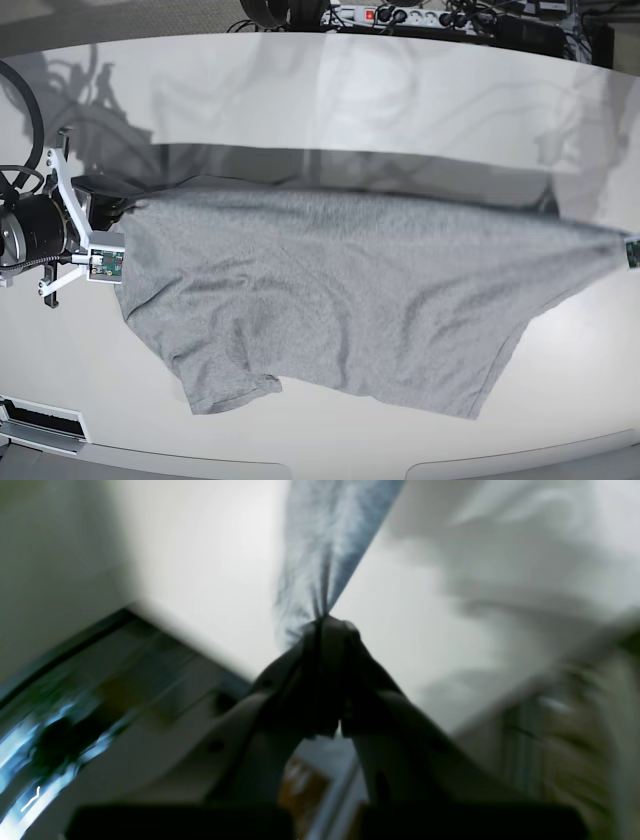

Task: Layout the t-shirt on the table in an organized manner, then fold the t-shirt properly
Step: 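Stretch the shirt between both grippers and lay it flat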

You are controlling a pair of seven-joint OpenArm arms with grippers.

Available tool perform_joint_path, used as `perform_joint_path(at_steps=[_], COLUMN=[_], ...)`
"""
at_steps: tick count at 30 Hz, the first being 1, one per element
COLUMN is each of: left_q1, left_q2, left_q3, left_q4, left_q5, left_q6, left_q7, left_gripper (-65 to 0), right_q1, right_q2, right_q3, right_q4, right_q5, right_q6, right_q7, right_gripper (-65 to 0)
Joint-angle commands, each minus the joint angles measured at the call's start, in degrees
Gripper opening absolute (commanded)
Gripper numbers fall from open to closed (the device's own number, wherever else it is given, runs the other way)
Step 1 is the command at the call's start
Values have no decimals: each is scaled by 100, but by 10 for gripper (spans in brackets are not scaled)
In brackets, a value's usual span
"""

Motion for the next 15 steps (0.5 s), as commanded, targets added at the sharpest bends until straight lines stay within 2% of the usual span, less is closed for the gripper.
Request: perform_joint_path(at_steps=[1, 4, 7, 12, 13, 15], left_q1=[-46, 20, 33, 31, 28, 24], left_q2=[-160, -157, -144, -144, -142, -96], left_q3=[-66, -66, -66, -66, -66, -66], left_q4=[24, 24, 22, 22, 15, -83], left_q5=[-234, -883, -1274, -1340, -1180, -560], left_q6=[-98, -393, -664, -705, -705, -680], left_q7=[68, 232, 328, 302, 249, -57], left_gripper=[-650, -650, -650, -650, -650, -650], right_q1=[116, 70, -24, -168, -164, -72], right_q2=[140, 133, 131, 116, 101, 68], right_q3=[68, 68, 66, 66, 66, 66], right_q4=[70, 68, 68, 68, 68, 59], right_q5=[181, 533, 518, 498, 332, -841], right_q6=[6, 6, 6, 6, 6, 6], right_q7=[-50, -129, -127, -116, 0, 857], right_gripper=[-650, -650, -650, -650, -650, -650])
